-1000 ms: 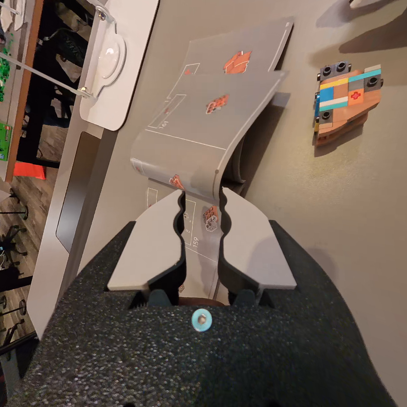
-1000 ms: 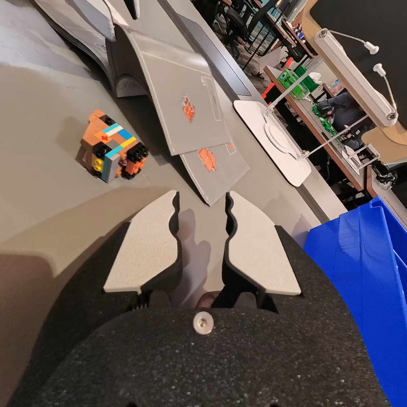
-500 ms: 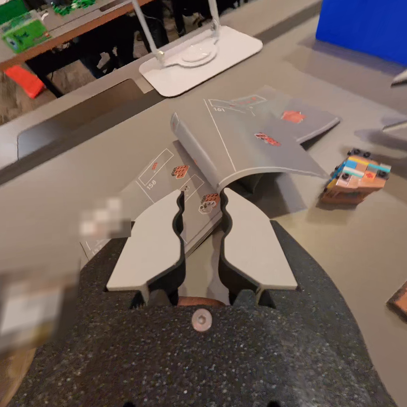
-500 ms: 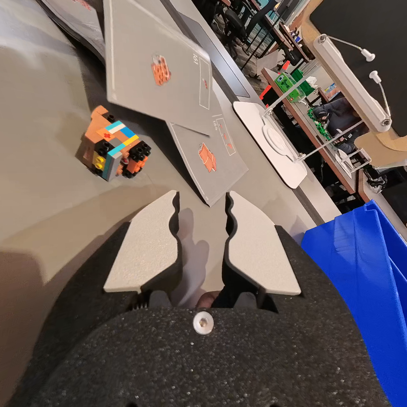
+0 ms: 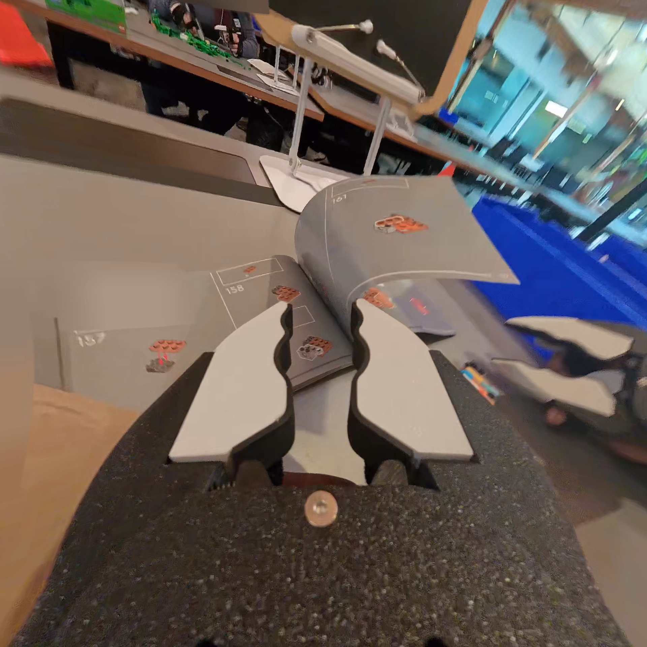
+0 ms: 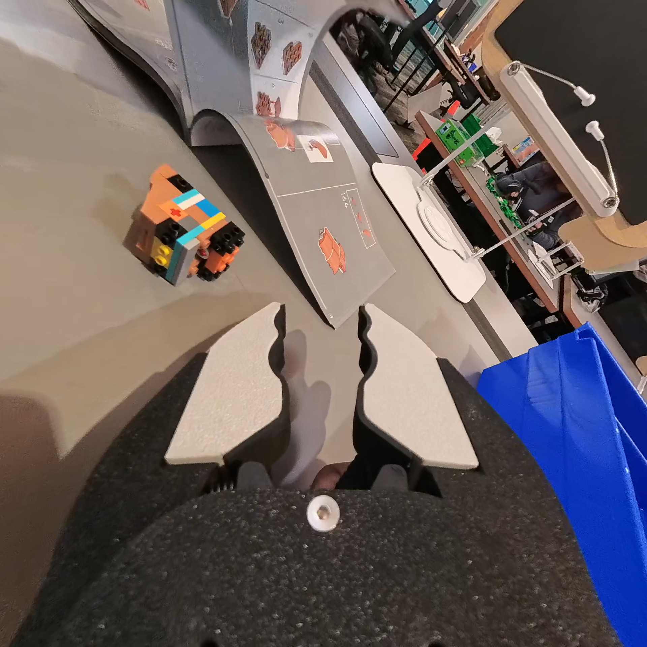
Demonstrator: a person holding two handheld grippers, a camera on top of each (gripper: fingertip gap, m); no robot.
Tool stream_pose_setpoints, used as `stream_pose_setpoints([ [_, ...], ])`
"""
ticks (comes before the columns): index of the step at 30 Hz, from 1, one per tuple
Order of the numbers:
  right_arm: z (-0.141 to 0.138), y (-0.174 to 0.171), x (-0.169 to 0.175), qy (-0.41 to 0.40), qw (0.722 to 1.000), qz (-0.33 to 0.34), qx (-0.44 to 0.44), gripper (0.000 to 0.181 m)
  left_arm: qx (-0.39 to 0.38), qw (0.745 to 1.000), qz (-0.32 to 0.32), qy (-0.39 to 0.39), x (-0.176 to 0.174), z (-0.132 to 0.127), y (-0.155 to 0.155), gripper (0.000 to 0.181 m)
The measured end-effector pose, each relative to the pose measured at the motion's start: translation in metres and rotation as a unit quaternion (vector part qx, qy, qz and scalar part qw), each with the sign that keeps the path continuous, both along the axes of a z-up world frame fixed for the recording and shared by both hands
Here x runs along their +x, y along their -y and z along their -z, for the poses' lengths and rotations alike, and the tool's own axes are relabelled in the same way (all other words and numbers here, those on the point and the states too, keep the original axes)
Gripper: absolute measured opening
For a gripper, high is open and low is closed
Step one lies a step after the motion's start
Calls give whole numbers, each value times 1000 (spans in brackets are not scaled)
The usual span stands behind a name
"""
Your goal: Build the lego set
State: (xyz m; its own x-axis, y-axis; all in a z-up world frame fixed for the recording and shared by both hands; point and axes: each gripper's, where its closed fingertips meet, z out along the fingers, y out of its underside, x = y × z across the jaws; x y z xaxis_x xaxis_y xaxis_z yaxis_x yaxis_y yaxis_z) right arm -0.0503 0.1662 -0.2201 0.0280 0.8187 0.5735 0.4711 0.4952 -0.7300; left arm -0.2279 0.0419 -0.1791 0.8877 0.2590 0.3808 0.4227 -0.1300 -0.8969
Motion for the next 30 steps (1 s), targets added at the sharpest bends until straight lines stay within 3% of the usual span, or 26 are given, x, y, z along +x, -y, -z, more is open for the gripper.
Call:
stream_pose_setpoints([
  [3,0,0,0,1,1000,-1,4,39,48,995,-7,86,-3,-1,3,28],
  [6,1,1,0,2,1000,-1,6,39,66,991,-19,111,-10,0,6,23],
  [19,2,3,0,6,1000,-8,18,39,112,989,-69,66,-37,-19,24,12],
  [24,2,4,0,6,1000,-8,20,39,147,986,-75,25,-43,-37,33,3],
  [30,3,4,0,7,1000,-9,23,39,147,987,-68,14,-43,-37,33,0],
])
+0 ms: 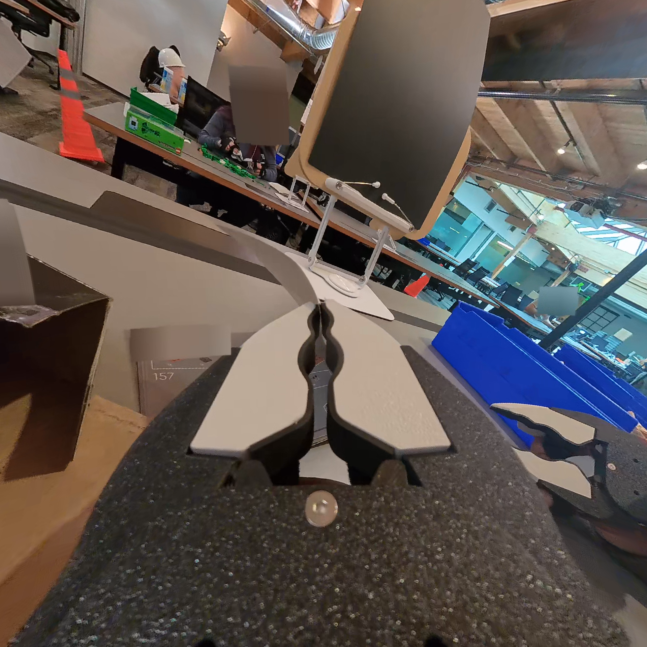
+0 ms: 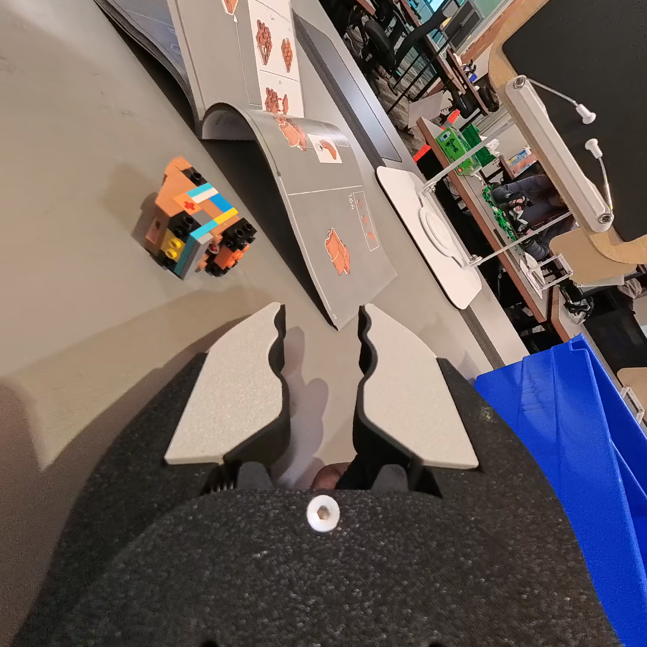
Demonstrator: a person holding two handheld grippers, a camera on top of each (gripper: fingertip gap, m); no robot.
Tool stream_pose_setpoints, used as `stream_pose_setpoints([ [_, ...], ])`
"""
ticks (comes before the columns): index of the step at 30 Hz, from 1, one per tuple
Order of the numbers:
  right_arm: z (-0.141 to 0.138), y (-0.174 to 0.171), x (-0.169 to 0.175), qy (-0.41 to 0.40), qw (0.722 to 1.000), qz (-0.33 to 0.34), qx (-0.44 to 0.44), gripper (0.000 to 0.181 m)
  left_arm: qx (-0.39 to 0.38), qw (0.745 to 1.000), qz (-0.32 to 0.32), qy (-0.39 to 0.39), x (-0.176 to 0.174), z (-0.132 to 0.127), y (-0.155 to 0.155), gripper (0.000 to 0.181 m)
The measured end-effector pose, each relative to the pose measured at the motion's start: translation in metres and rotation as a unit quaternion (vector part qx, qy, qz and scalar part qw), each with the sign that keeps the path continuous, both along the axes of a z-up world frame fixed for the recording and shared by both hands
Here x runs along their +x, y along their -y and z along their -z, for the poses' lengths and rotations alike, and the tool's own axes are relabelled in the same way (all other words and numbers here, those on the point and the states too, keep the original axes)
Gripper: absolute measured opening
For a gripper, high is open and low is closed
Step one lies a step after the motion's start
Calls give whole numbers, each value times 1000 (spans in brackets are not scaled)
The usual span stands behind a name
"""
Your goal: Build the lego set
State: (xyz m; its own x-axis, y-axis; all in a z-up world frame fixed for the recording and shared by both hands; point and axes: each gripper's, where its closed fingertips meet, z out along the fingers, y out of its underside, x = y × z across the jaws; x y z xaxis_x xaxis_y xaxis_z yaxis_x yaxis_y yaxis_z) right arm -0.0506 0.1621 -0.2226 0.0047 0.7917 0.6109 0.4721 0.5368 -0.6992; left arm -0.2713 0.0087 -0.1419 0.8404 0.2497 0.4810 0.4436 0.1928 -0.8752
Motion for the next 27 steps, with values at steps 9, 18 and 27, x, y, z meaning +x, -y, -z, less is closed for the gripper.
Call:
stream_pose_setpoints([
  [9,0,1,0,1,1000,-2,4,39,-11,999,18,-36,7,-3,-4,0],
  [18,0,1,0,-1,1000,-2,5,39,-18,999,24,-26,7,1,-5,0],
  [27,-24,7,-9,-33,999,-7,-27,41,-50,998,7,45,-5,20,2,0],
])
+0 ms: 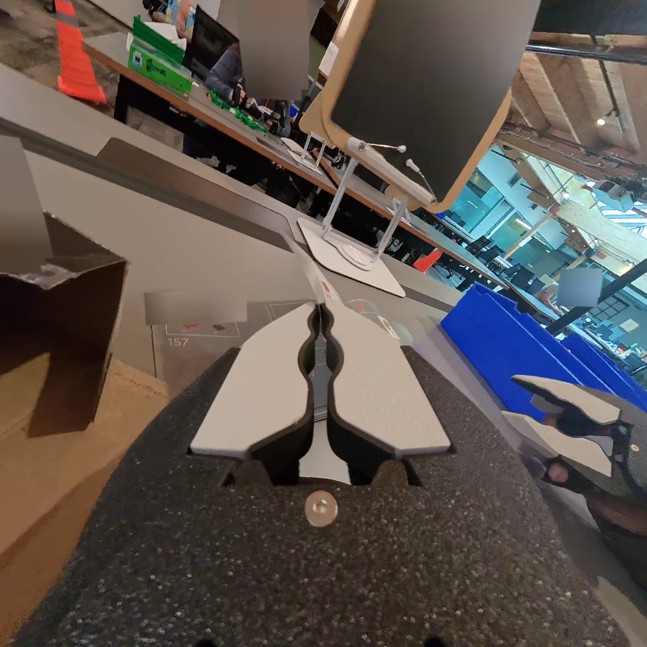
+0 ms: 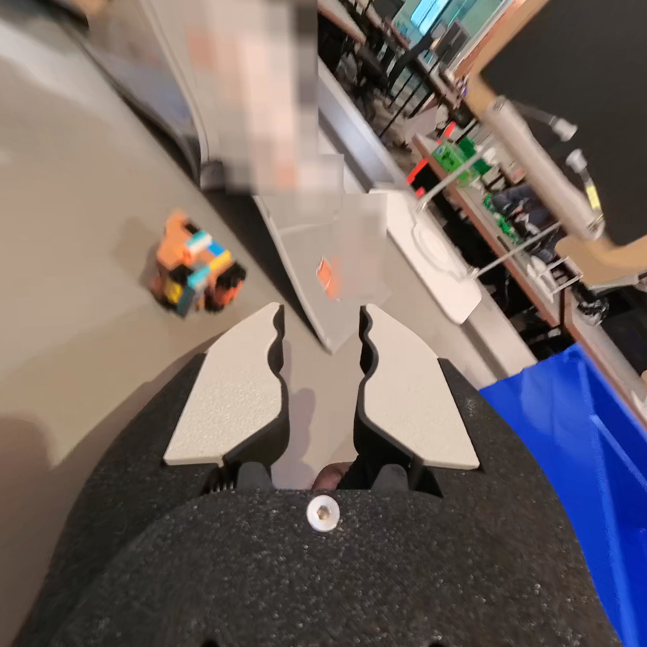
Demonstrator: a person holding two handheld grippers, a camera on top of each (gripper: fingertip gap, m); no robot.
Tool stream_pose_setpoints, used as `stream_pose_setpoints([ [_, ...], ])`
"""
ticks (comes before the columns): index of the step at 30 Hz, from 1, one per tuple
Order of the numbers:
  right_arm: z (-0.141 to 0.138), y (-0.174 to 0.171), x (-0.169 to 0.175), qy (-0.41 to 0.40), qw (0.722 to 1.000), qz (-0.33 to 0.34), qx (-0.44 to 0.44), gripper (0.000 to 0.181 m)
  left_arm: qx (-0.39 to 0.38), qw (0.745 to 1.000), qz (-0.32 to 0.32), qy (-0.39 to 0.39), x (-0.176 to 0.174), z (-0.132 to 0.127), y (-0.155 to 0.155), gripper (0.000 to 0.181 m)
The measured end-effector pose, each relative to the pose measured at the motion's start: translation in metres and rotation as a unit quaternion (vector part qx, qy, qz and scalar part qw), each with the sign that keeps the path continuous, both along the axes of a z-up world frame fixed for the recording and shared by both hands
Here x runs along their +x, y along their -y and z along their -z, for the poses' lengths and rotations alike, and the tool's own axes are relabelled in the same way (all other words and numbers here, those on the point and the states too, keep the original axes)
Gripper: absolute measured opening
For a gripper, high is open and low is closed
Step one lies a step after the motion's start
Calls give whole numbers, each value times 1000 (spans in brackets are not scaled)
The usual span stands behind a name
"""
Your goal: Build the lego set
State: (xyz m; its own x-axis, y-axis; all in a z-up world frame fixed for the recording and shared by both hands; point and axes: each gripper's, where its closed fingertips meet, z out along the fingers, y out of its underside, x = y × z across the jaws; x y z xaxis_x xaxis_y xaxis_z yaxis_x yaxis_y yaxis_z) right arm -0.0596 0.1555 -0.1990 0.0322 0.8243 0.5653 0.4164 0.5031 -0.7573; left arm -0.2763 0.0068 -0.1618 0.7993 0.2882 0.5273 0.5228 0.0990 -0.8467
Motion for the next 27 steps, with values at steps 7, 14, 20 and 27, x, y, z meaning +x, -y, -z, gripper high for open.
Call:
stream_pose_setpoints([
  [7,-40,53,-47,13,995,-65,81,39,-11,999,8,38,-4,9,5,1],
  [14,0,116,-120,148,963,-108,197,38,2,997,23,74,-2,12,5,1],
  [20,10,122,-156,145,959,-63,234,34,20,994,42,103,2,9,6,1],
  [27,11,113,-175,128,963,-36,235,27,43,987,68,139,7,6,5,0],
])
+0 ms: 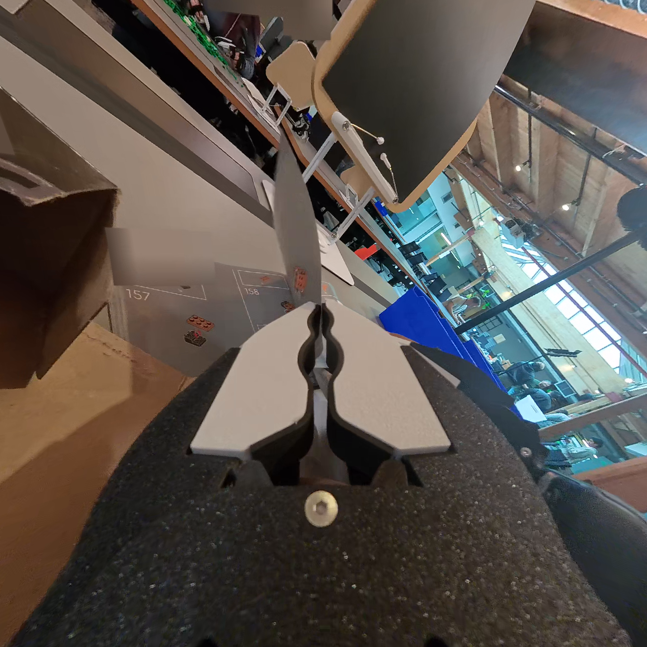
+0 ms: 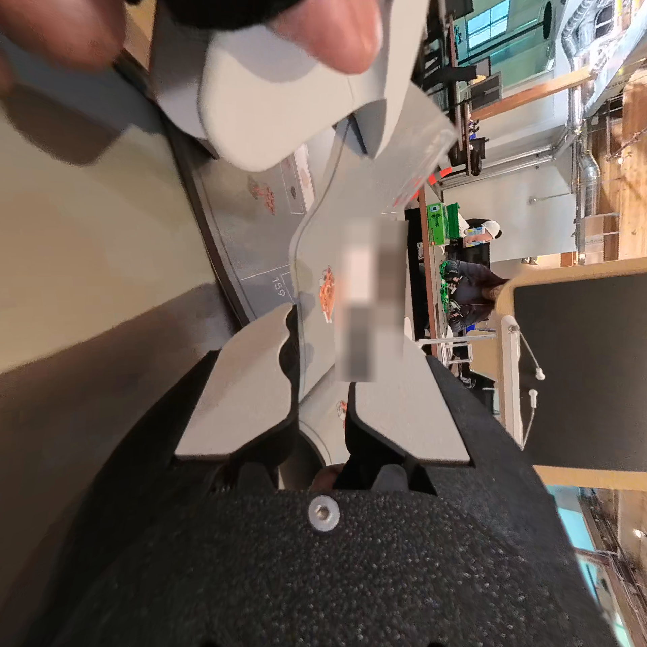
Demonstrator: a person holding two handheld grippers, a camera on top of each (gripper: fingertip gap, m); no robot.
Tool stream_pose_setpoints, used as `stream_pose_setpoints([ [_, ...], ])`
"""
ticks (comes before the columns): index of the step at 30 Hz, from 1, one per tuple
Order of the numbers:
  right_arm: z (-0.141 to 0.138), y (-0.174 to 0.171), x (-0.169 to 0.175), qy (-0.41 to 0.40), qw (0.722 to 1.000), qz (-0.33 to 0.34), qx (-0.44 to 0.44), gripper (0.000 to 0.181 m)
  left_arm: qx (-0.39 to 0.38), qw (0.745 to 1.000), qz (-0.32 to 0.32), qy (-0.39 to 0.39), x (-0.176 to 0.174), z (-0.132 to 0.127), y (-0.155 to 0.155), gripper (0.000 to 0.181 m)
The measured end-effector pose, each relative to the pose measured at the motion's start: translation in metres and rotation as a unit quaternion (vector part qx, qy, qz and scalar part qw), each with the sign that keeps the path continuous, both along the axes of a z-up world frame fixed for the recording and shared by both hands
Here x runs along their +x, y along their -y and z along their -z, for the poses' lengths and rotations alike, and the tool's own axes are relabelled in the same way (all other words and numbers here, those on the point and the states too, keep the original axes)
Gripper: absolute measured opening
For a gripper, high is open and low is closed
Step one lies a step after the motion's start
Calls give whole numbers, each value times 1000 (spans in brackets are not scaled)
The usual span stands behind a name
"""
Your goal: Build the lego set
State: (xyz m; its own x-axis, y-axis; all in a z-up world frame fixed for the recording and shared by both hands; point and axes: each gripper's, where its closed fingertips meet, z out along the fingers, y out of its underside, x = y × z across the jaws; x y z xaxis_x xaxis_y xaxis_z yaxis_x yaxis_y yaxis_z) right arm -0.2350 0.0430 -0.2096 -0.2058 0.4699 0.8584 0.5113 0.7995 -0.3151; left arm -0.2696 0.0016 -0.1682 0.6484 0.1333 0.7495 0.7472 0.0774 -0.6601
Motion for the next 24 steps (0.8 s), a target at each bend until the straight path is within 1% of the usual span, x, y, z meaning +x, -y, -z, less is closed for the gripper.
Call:
stream_pose_setpoints([
  [4,7,2,-4,5,1000,-6,5,20,5,1000,-1,4,-1,-1,1,0],
  [10,4,16,-6,0,1000,-29,-5,23,17,1000,-3,17,-2,-3,2,0],
  [14,6,14,-11,1,1000,-25,10,23,29,999,1,29,-1,-5,3,0],
  [16,6,12,-12,-1,1000,-22,18,17,36,999,5,36,-1,-7,3,1],
  [18,4,9,-13,-7,999,-20,26,5,41,998,12,38,0,-9,4,1],
  [19,3,7,-13,-9,999,-18,30,0,40,998,15,36,0,-10,5,2],
  [21,2,4,-12,-9,999,-13,32,0,25,999,22,21,-1,-9,8,13],
  [23,2,2,-12,-7,999,-10,33,0,-15,999,31,-23,-3,-6,13,25],
  [24,3,2,-13,-7,999,-9,34,0,-50,996,30,-60,-5,-1,17,32],
])
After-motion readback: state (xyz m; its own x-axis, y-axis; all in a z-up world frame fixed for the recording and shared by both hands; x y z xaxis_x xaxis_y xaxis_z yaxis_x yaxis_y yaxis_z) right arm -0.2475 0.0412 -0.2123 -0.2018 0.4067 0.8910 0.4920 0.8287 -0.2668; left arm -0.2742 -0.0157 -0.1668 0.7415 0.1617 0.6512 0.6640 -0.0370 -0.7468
